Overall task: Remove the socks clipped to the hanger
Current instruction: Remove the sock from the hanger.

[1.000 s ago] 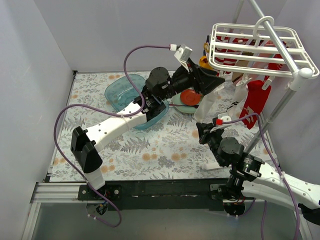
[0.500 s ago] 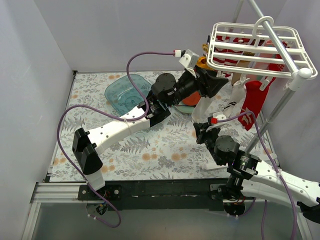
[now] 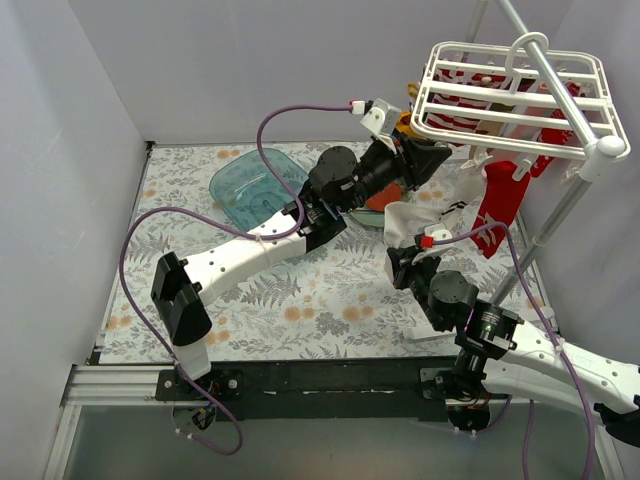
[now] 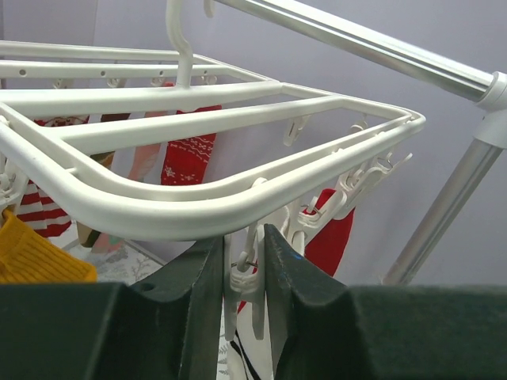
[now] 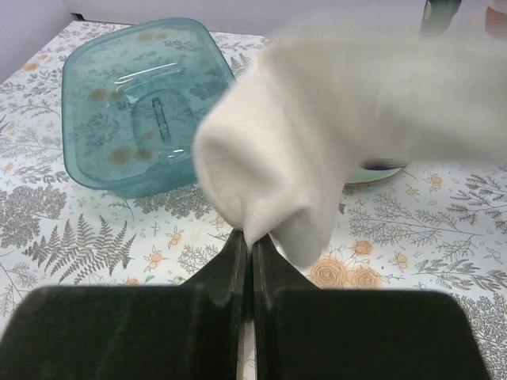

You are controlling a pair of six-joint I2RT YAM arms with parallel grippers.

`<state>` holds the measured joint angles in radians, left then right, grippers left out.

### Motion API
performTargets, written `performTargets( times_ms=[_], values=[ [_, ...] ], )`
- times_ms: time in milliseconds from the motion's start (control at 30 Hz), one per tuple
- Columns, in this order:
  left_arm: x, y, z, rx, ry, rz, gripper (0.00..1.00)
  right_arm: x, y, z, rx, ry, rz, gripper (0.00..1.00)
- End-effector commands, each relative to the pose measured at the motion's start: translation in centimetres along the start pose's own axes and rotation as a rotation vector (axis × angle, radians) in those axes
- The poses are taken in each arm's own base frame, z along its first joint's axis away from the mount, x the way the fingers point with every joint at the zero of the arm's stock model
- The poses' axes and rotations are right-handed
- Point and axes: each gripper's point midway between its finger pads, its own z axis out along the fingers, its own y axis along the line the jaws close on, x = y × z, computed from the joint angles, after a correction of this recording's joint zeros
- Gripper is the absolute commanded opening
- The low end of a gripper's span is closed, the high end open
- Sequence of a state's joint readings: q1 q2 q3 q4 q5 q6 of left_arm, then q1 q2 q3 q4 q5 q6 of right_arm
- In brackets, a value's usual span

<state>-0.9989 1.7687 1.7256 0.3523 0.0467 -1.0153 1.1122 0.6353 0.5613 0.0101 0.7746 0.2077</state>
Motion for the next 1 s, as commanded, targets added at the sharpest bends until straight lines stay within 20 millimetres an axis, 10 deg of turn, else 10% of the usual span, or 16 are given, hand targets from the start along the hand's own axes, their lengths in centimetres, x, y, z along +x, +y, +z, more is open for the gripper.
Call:
performTargets(
  times_ms=[0,133,267,500,733,967],
  values=[
    [-2.3,-1.3,0.3,0.031,-0.050,0.011,0.02,-1.8,0.0,-0.4,0.000,-0.034,0.056,0.01],
    [-2.1,-1.6,0.3,0.043,-0.033,0.005,0.06,-0.9,-0.3,-0.6,-0.002,-0.029,0.073,0.01],
    [-1.5,-1.9,-0.7,0.059,-0.004,0.004,0.52,-0.9,-0.2,-0.6,-0.004,-0.028,0.078,0.01],
    [-1.5,-2.5,-4.0,0.076,0.029,0.002,0.86,-0.6,-0.1,-0.2,-0.003,-0.020,0.045,0.01],
    [-3.4,-2.0,-8.9,-0.011,0.011,-0.032,0.95,-0.8,1.5,0.7,-0.045,-0.013,0.015,0.01],
    [-2.3,6.5,-15.2,-0.517,0.059,-0.145,0.98,-1.2,3.8,2.6,-0.078,0.006,-0.028,0.01]
  ],
)
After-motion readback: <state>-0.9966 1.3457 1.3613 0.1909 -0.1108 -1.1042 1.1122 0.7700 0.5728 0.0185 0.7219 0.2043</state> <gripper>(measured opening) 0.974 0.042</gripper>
